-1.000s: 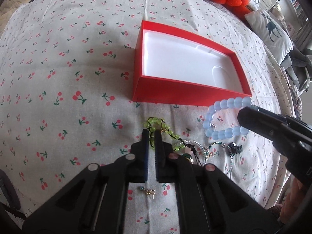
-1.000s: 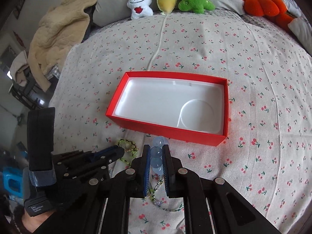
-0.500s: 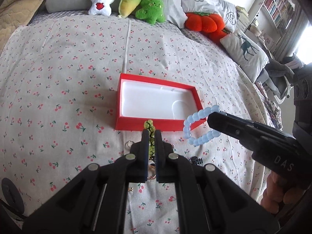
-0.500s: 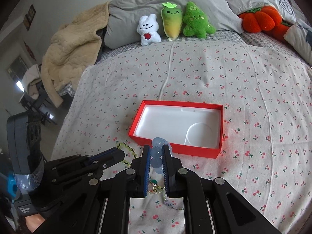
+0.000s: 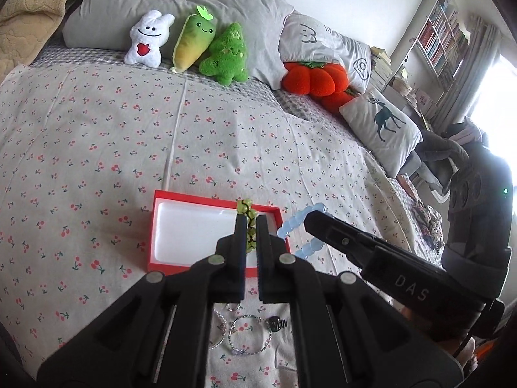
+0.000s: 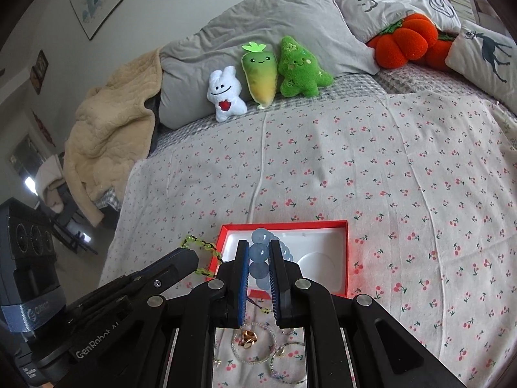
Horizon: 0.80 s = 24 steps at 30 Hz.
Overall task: Organize jewelry
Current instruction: 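Carry both bracelets into the red box and open both tools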
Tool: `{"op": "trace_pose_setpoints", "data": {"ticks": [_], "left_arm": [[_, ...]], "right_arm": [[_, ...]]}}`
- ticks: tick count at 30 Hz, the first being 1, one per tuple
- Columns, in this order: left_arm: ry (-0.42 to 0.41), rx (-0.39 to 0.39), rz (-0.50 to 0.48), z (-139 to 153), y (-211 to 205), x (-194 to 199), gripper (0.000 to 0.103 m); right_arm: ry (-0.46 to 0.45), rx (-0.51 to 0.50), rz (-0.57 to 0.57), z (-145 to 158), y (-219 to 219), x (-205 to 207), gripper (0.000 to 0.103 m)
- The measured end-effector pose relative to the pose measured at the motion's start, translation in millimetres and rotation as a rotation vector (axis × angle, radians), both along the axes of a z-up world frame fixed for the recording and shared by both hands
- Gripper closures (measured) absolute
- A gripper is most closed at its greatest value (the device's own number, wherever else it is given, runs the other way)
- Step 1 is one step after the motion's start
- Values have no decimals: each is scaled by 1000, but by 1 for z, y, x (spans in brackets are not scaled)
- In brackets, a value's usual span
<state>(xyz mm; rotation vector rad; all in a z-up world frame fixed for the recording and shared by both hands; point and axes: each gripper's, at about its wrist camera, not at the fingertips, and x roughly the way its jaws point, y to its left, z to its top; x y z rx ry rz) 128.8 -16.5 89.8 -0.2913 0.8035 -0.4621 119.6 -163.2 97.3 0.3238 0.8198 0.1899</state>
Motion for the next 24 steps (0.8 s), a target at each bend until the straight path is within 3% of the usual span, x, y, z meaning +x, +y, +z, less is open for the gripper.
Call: {"op": "trace_pose_setpoints", "data": {"ticks": [10,17,24], "left_arm": [[-42,-22,-52,-9,-26,26,97],[34,102,13,-46,-12,44,97],[118,203,73,-72,5,56,97]], "right_arm": [[-4,11,-73,-6,-25,6,91],[19,-16,-68,-19,-21,17,91],[52,30,37,-30,3,37,91]]}}
